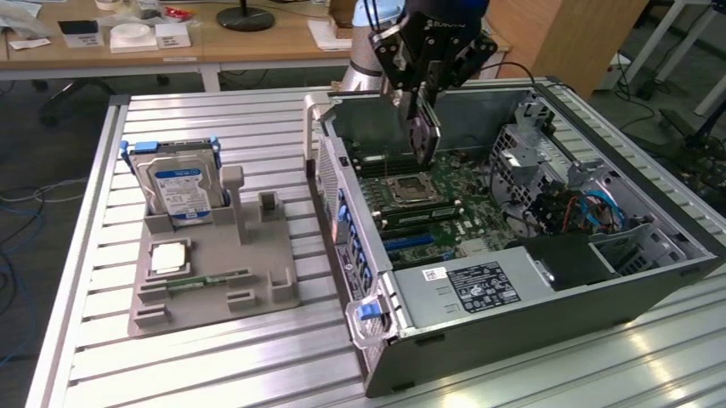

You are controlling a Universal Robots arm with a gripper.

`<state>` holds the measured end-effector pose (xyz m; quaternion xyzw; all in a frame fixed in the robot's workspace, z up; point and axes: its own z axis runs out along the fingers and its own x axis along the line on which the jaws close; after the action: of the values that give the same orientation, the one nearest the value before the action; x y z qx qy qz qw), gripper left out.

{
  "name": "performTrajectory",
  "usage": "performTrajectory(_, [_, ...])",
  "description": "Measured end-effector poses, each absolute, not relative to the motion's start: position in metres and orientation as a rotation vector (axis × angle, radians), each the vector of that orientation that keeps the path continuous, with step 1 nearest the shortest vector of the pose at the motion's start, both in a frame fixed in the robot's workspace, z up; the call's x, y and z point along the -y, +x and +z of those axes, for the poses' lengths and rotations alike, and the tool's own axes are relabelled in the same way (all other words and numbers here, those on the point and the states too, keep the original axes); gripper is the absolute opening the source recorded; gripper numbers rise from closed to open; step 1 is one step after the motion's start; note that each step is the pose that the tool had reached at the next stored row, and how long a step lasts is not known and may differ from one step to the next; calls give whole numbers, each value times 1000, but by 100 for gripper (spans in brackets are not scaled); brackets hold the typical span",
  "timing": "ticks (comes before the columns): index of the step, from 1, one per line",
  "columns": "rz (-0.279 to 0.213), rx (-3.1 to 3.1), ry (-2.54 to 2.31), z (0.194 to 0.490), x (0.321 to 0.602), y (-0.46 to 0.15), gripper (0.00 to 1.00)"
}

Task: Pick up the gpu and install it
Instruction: 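Pick up the gpu and move the gpu toward the slot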

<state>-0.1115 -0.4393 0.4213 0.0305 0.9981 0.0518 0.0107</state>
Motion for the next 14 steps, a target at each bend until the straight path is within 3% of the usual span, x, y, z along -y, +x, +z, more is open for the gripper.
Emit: performTrajectory(14, [165, -3114, 95, 421, 439, -65, 27])
